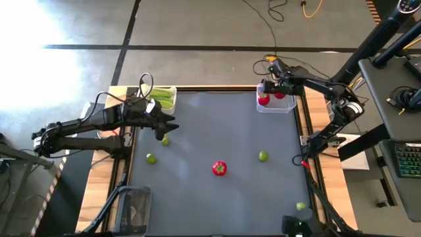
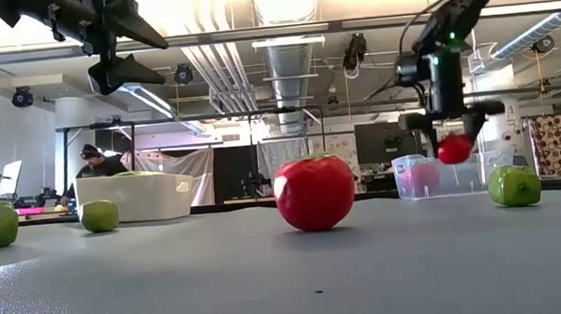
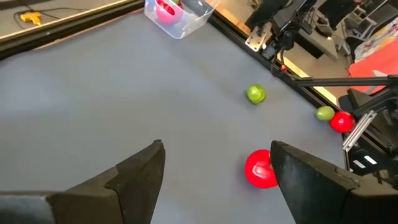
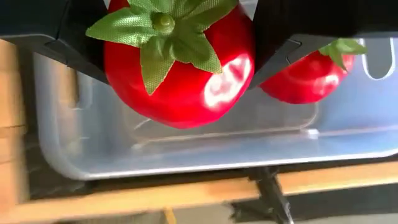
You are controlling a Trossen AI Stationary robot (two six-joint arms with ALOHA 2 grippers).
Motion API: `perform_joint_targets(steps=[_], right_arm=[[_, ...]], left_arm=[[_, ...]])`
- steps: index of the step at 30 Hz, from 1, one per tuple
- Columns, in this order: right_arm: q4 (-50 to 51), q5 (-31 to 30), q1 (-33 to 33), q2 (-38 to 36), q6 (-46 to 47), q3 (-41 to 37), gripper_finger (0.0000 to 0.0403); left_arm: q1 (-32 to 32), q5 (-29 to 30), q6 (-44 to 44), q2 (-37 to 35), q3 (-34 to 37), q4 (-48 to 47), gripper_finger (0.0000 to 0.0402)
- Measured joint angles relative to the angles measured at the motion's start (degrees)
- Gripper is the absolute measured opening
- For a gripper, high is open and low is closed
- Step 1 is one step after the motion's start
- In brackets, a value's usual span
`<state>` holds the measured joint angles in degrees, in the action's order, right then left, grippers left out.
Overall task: Sort produce into baskets
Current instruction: Put the top left tomato into the transparent bin, then put the top tomato into the transparent bin
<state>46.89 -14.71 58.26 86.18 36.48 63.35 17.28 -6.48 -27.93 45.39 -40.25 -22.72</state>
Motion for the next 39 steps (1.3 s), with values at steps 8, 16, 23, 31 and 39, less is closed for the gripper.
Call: perform_joint_targets(steps=[8, 16, 23, 31, 39], right_arm=[[-6.0, 5.9, 3.0, 7.1, -0.5, -1.0, 0.0296], [-6.6, 6.7, 3.1, 13.0, -1.2, 2.6, 0.0332], [-2.0, 5.7, 2.5, 10.7, -3.1, 8.9, 0.0365], [6.3, 2.7, -9.3, 1.5, -7.1, 12.8, 0.0368], [10.6, -3.8, -28.3, -2.1, -1.8, 11.2, 0.0368]], left_arm=[[0.0, 0.0, -1.9, 0.4, 0.0, 0.0, 0.0274], [-0.5, -1.7, -2.4, -1.8, -0.1, 4.1, 0.0274], [-2.5, -2.0, -1.8, -5.7, -0.1, 9.0, 0.0274], [-6.3, -2.0, -0.5, -6.3, -0.1, 8.3, 0.0274], [-7.5, -2.0, 1.9, -4.4, -0.1, 8.0, 0.0274]])
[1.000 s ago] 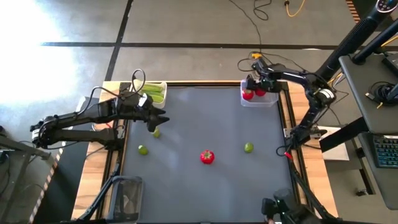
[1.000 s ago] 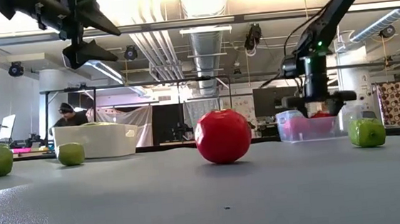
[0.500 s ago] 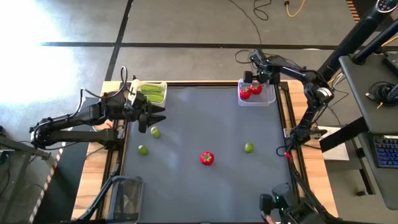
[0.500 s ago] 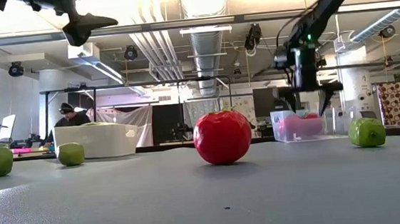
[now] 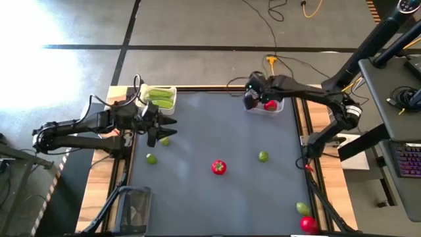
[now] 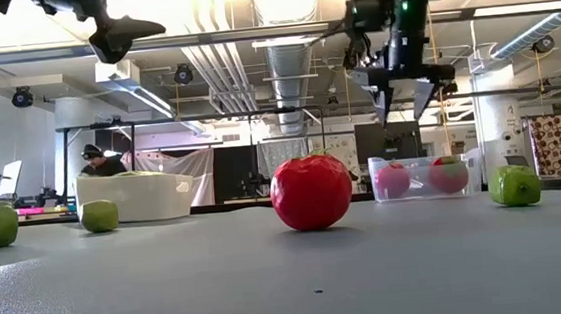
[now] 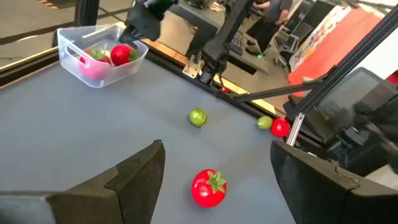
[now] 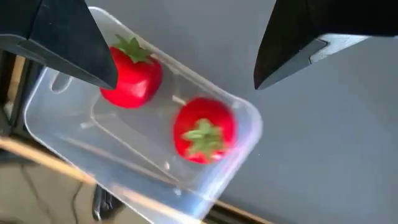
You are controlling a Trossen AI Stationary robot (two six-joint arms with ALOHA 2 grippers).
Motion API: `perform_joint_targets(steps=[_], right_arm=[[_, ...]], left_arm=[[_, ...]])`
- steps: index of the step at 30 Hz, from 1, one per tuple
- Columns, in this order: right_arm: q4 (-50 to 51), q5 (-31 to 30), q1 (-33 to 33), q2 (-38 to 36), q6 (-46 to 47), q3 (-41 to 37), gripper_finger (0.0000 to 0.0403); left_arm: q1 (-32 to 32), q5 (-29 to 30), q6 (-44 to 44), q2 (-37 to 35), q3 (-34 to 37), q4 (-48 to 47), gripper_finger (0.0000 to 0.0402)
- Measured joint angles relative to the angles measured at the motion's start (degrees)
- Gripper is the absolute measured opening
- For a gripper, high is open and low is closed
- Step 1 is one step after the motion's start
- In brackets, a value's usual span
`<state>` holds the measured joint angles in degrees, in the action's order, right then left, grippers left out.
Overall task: Sort produce into baskets
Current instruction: Put the top tomato into the transparent bin
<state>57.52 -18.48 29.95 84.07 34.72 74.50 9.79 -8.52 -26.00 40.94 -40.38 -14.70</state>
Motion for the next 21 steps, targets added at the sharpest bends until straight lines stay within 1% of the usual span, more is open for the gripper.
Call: perform_joint_targets(steps=[1, 4, 10, 13, 15, 17, 21], right_arm=[[-0.4, -0.4, -2.6, -0.1, 0.3, 0.0, 0.0368], [-2.8, 1.1, -12.1, -0.2, -0.7, 0.1, 0.0368], [-12.0, 5.3, -31.2, 1.9, -11.4, 0.1, 0.0368], [-16.7, 7.2, -38.6, 4.6, -13.1, 0.1, 0.0368], [-19.7, 8.4, -41.6, 6.3, -13.1, 0.1, 0.0368], [-21.9, 7.9, -43.7, 8.4, -12.8, 0.3, 0.0368], [-23.3, 8.5, -45.4, 13.7, -11.8, 2.7, 0.0368]], left_arm=[[0.0, -0.2, 0.0, 0.1, 0.0, -0.2, 0.0274], [-0.1, -2.0, 0.0, -0.1, 0.0, -1.3, 0.0274], [-2.6, -3.1, 0.0, -0.8, 0.0, -3.7, 0.0274], [-4.4, -3.1, 0.4, -0.9, 0.0, -4.7, 0.0274], [-5.4, -3.0, 0.5, -0.9, 0.0, -4.9, 0.0274], [-6.2, -3.0, 0.5, -0.9, 0.2, -4.9, 0.0274], [-6.9, -2.7, 0.5, -0.8, 0.4, -5.2, 0.0274]])
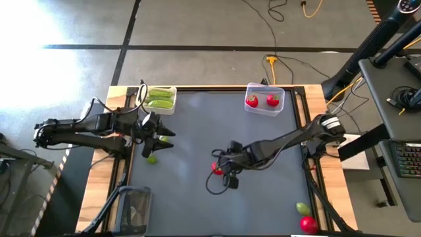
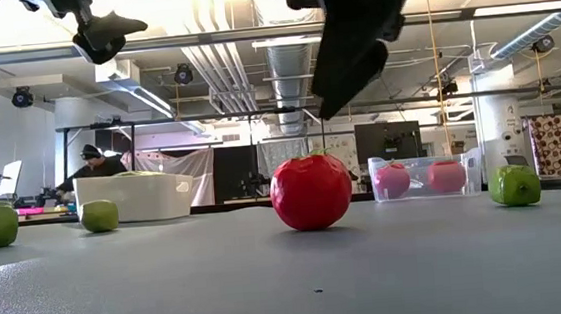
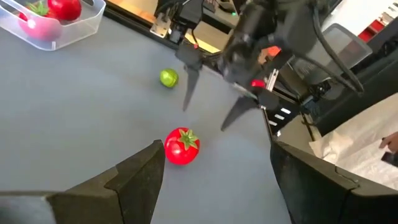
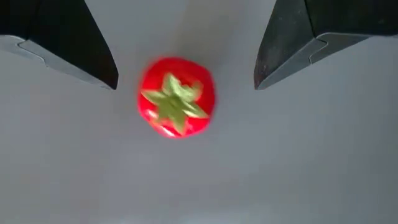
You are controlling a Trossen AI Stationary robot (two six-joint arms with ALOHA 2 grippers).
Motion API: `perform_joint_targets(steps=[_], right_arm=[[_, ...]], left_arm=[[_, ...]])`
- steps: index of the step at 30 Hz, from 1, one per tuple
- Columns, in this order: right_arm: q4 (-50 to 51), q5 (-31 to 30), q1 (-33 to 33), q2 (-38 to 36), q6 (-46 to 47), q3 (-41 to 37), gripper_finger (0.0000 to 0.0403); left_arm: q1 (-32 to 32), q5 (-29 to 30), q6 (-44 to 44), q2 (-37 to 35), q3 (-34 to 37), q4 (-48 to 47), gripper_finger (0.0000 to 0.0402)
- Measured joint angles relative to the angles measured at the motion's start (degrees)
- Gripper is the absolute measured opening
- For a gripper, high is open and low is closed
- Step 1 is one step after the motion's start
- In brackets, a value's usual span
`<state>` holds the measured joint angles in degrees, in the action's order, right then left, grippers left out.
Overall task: Sort produce into baskets
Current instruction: Put the top tomato into the transparent bin
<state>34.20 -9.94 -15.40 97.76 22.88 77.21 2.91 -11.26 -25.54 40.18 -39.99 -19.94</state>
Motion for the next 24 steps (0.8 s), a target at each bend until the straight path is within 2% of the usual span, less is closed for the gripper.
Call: perform_joint_targets(steps=[5, 10, 18, 24], right_arm=[[-0.1, 5.5, 1.2, 6.2, 2.7, 5.2, 0.0368], [4.3, 2.7, 2.0, 11.3, 1.5, 9.9, 0.0368], [5.3, 4.4, 2.9, 15.4, -0.9, 10.2, 0.0368], [5.9, 5.7, 3.7, 16.7, -1.0, 10.1, 0.0368]], left_arm=[[0.0, 0.2, 0.0, 0.0, 0.0, 0.0, 0.0274], [0.0, 0.2, -0.4, 0.1, 0.0, -0.2, 0.0274], [-0.1, 0.4, -0.7, 0.4, 0.0, -0.2, 0.0274], [-0.1, 2.9, -0.7, 0.8, 0.0, -0.2, 0.0274]])
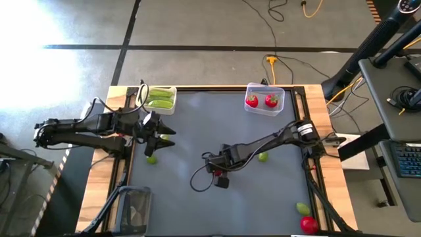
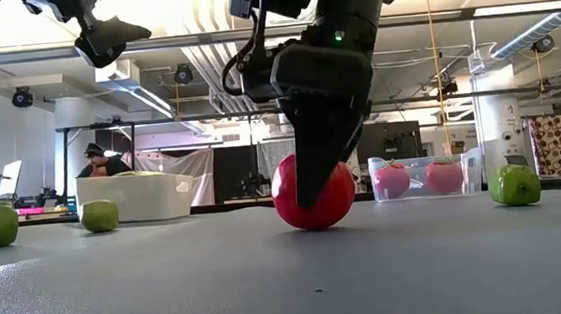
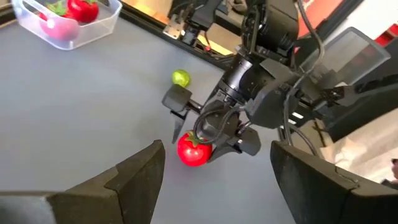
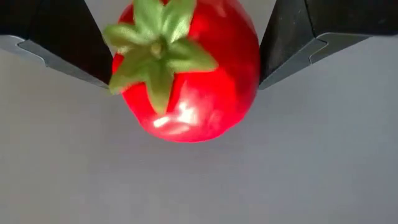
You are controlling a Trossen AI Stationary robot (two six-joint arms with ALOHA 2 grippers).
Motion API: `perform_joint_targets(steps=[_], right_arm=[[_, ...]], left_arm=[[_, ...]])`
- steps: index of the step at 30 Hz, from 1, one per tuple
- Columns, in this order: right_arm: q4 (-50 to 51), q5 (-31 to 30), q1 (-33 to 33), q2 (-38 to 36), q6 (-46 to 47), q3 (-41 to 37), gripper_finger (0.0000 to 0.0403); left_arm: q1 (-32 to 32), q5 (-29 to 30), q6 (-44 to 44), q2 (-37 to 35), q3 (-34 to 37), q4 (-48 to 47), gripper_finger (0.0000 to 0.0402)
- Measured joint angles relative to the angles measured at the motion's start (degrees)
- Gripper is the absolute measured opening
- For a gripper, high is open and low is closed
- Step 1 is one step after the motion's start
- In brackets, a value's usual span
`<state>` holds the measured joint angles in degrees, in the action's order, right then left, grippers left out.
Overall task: Sort produce into baskets
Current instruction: Put the top tomato into the transparent bin
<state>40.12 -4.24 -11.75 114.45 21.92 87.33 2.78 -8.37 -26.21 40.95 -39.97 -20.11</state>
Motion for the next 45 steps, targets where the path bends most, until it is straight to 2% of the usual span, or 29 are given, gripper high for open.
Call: perform_joint_targets(steps=[4, 9, 11, 14, 19, 24, 28, 32, 35, 45], right_arm=[[0.1, 0.6, 0.6, -0.3, -0.7, -0.1, 0.0358], [0.6, 0.8, 2.3, -1.6, -3.4, -0.1, 0.0302], [1.5, 0.7, 4.1, -3.0, -3.9, -0.1, 0.0277], [6.5, -2.3, 8.2, -7.2, -7.2, -0.2, 0.0275], [14.2, -10.9, 21.3, -19.5, -12.9, -2.5, 0.0275], [14.5, -12.5, 41.3, -27.6, -15.4, -8.8, 0.0275], [12.1, -9.5, 52.2, -27.3, -18.5, -11.9, 0.0275], [8.0, -5.3, 57.6, -23.5, -19.7, -12.9, 0.0275], [6.2, -2.8, 59.5, -21.1, -19.5, -12.9, 0.0284], [-1.8, -2.2, 59.8, -16.1, -19.2, -12.9, 0.0332]], left_arm=[[0.0, 1.3, 0.0, 0.0, 0.0, 0.0, 0.0274], [0.0, 2.0, 0.0, 0.1, 0.0, 0.6, 0.0274], [0.0, 3.2, 0.1, 0.2, 0.0, 0.6, 0.0274], [0.0, 4.5, 0.2, 0.2, 0.0, 0.6, 0.0274], [0.0, 3.5, 1.3, 0.7, 0.0, 0.8, 0.0274], [0.1, 5.7, 0.9, 2.4, 0.0, 2.1, 0.0274], [0.3, 6.9, 0.6, 4.7, 0.0, 5.3, 0.0274], [1.3, 7.2, 0.2, 7.5, 0.0, 9.5, 0.0274], [2.5, 7.9, -0.3, 9.3, -1.3, 9.2, 0.0274], [4.0, 9.0, 3.1, 12.6, -9.3, 1.2, 0.0274]])
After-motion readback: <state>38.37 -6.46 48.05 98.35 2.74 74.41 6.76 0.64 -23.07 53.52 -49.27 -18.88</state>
